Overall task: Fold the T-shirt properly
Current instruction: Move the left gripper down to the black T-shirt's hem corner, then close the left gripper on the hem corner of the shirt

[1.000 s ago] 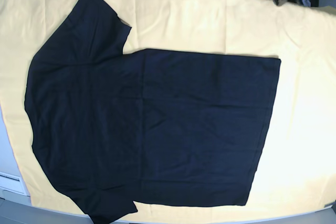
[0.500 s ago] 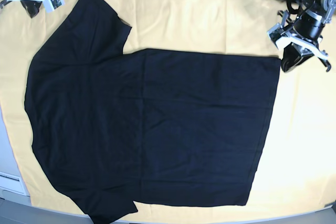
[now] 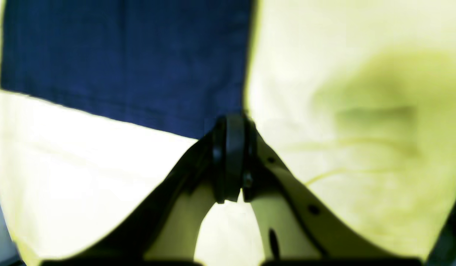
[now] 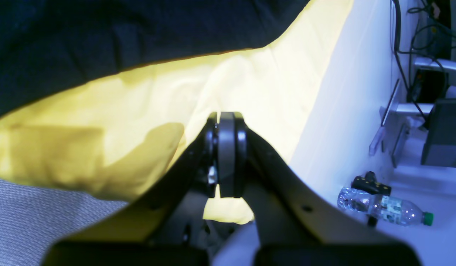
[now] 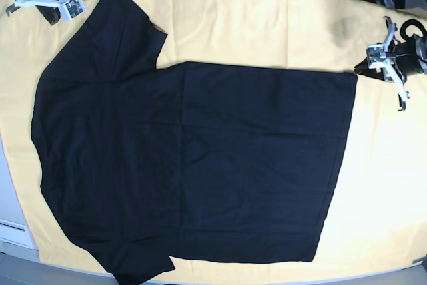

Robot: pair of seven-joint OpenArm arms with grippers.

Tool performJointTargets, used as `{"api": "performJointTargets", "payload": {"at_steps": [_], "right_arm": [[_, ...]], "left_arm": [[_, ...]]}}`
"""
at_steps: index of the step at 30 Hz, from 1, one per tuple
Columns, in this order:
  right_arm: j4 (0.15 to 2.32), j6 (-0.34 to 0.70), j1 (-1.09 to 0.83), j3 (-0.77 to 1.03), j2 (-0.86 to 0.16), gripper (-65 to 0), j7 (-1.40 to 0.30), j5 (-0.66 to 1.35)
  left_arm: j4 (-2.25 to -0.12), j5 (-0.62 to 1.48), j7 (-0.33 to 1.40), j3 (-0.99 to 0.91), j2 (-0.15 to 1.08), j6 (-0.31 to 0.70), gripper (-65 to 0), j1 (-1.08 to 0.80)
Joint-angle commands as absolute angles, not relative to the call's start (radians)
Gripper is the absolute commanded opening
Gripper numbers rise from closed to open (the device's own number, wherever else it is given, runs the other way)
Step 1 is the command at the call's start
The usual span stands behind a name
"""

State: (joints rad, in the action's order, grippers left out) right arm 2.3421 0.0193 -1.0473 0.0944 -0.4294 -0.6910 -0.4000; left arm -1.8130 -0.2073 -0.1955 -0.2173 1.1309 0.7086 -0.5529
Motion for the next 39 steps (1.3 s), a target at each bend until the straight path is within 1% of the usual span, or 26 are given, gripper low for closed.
{"api": "performJointTargets", "payload": {"at_steps": [1, 4, 5, 6, 11, 13, 22, 27, 28, 31, 39], "right_arm": [[2.356, 0.005, -1.058, 0.101, -0.435, -65.0, -0.681, -0.414], [2.356, 0.005, -1.059, 0.101, -0.435, -65.0, -0.682, -0.414], [2.356, 0.005, -1.059, 0.101, -0.435, -65.0, -0.682, -0.414], [2.356, 0.005, -1.059, 0.101, -0.435, -65.0, -0.682, -0.414], [2.356, 0.005, -1.059, 0.101, -0.435, -65.0, -0.681, -0.381], [2.356, 0.005, -1.059, 0.101, -0.435, -65.0, -0.681, -0.362], [2.356, 0.005, -1.059, 0.101, -0.435, -65.0, -0.681, -0.363], [2.356, 0.005, -1.070, 0.101, -0.435, -65.0, -0.682, -0.363], [2.356, 0.005, -1.073, 0.101, -0.435, -65.0, -0.682, -0.366], [2.356, 0.005, -1.073, 0.101, -0.435, -65.0, -0.685, -0.366], [2.356, 0.005, -1.072, 0.101, -0.435, -65.0, -0.685, -0.367]], "left_arm": [[-1.804, -0.197, -0.218, -0.222, 1.153, 0.698, -55.3, -0.532], [-1.755, -0.199, -0.217, -0.189, 1.152, 0.698, -35.5, -0.496], [-1.740, -0.207, -0.217, -0.168, 1.152, 0.698, -31.3, -0.481], [-1.726, -0.218, -0.217, -0.143, 1.153, 0.698, -30.2, -0.464], [-1.691, -0.310, -0.215, 0.036, 1.152, 0.698, -30.3, -0.348], [-1.690, -0.345, -0.210, 0.106, 1.152, 0.683, -30.3, -0.294], [-1.690, -0.348, -0.178, 0.316, 1.152, 0.673, -30.3, -0.080], [-1.691, -0.347, -0.168, 0.345, 1.153, 0.678, -30.3, -0.006], [-1.694, -0.341, -0.147, 0.345, 1.153, 0.695, -30.3, 0.012], [-1.712, -0.261, -0.072, 0.345, 1.158, 0.698, -30.3, 0.052], [-1.719, -0.208, -0.059, 0.346, 1.166, 0.698, -30.3, 0.042]]}}
